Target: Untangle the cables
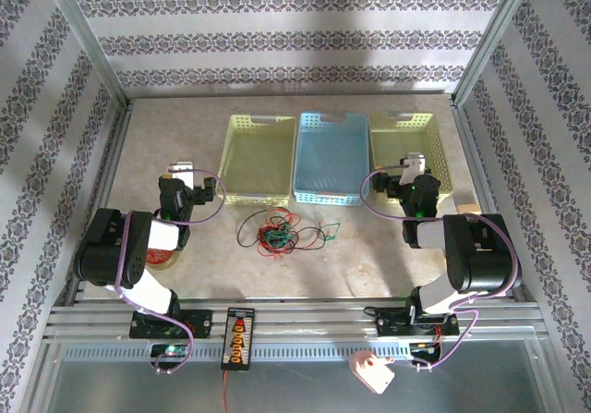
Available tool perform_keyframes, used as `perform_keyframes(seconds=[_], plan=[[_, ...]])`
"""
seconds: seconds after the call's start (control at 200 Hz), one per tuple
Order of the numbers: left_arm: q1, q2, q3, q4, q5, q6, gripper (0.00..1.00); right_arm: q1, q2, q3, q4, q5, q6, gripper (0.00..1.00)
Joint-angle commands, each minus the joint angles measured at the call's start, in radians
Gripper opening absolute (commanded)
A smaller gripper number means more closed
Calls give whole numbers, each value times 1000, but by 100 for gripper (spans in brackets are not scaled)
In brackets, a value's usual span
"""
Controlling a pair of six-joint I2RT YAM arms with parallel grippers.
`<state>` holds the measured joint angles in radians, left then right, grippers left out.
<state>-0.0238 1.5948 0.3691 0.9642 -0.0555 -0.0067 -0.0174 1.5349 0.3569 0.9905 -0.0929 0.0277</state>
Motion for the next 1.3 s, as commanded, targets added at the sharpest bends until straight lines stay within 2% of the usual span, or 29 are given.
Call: perform_keyframes(seconds=[0.0,0.555,0.615,0.69,0.735,0.79,0.825,0.885,0.94,1.095,1.194,1.294], plan=[[12,-1,14,-1,11,7,99,-1,5,13,-9,22,26,98],[12,-4,19,-10,16,9,99,-5,4,11,-6,28,33,98],[12,-56,63,-146,11,7,99,-4,-6,8,-11,83,53,98],[13,-147,221,-540,-73,-65,99,18,-87,-7,-51,228,58,98],[12,-171,298,-689,-121,-95,99,53,-175,-2,-164,337,57,98],[9,-197,333,-762,-147,-96,99,82,-305,69,-459,434,88,98],[6,-219,329,-768,-190,-115,99,92,-357,101,-572,464,115,98],[1,-271,290,-745,-280,-163,99,122,-444,108,-634,478,113,98],[2,-332,264,-766,-314,-210,99,184,-529,118,-702,505,103,98],[-20,-480,260,-962,-246,-374,99,406,-649,245,-1035,452,136,98],[-144,-533,239,-1045,-232,-474,99,595,-602,337,-1240,397,195,97],[-381,-537,212,-1057,-274,-533,99,742,-514,388,-1382,394,296,93]])
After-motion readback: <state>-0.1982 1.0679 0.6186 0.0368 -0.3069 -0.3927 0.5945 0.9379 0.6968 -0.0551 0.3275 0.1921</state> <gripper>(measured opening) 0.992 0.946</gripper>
